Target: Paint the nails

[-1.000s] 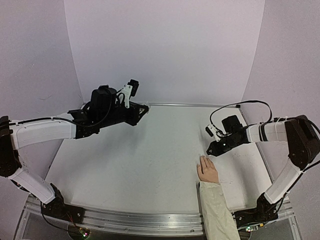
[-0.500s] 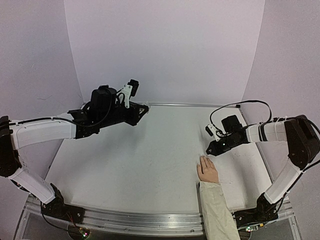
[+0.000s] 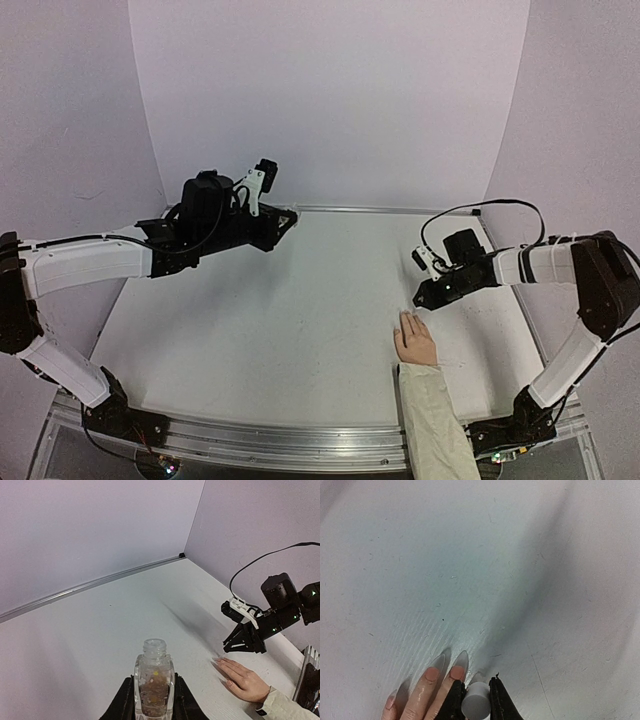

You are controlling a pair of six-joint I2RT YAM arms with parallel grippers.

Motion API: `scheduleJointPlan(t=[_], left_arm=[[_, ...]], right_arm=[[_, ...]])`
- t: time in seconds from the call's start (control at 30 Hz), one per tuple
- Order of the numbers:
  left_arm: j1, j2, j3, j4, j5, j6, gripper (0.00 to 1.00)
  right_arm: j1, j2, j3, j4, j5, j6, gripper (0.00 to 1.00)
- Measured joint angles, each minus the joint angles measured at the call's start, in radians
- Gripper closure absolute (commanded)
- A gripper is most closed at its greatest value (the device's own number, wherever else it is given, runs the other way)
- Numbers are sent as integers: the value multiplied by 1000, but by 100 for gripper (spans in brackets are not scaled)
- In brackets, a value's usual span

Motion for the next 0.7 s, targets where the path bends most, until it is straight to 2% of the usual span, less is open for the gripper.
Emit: scheduleJointPlan(t=[0.27,0.7], left_arm=[[0,0,0,0,0,-2,100],[0,0,0,0,0,-2,100]], right_arm=[[0,-69,0,-2,0,6,100],[7,-47,0,-27,-2,7,100]])
